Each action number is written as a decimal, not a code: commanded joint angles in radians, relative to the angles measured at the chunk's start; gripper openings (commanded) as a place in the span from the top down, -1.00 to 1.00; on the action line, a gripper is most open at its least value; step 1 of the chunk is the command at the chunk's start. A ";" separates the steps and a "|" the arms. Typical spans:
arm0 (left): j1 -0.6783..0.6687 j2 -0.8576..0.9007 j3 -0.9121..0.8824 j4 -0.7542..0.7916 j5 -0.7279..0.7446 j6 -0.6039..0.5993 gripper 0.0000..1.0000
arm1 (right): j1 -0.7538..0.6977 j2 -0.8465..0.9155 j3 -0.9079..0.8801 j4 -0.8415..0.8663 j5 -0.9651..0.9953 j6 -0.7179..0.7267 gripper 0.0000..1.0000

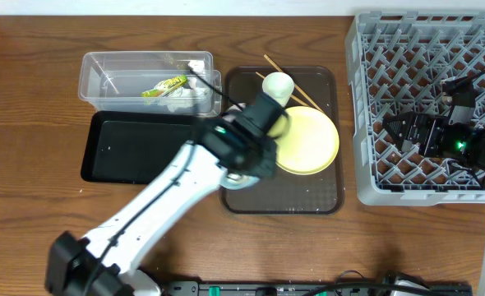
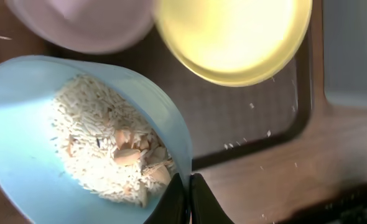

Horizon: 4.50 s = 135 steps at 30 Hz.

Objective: Sort waste into correct bins and load items into the dishwasher rack
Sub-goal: 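Move the blue bowl over the black tray and tip out the rice, then return the empty blue bowl to the brown tray with the left gripper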

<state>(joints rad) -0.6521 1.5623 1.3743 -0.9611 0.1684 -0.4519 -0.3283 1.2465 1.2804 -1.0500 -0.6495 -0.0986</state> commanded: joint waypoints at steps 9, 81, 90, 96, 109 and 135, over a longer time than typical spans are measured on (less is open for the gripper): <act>0.531 -0.021 0.005 0.004 0.314 0.333 0.88 | -0.011 -0.005 0.021 0.002 -0.002 -0.004 -0.98; 1.278 0.345 -0.133 0.123 1.403 0.341 0.88 | -0.011 -0.005 0.021 0.009 -0.002 -0.004 -0.99; 1.285 0.345 -0.133 0.167 1.403 0.255 0.87 | -0.011 -0.005 0.021 0.008 -0.002 -0.004 -0.98; 1.262 0.319 -0.133 0.117 1.366 0.346 0.88 | -0.011 -0.005 0.021 0.006 -0.002 -0.004 -0.99; 0.760 -0.107 -0.134 0.026 0.621 0.361 0.89 | -0.011 -0.005 0.021 0.007 -0.002 -0.004 -0.99; -0.102 0.228 -0.135 0.201 0.152 0.132 0.75 | -0.011 -0.005 0.021 0.006 -0.002 -0.004 -0.99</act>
<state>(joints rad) -0.7509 1.7710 1.2369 -0.7547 0.3584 -0.2966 -0.3283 1.2465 1.2808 -1.0431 -0.6487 -0.0982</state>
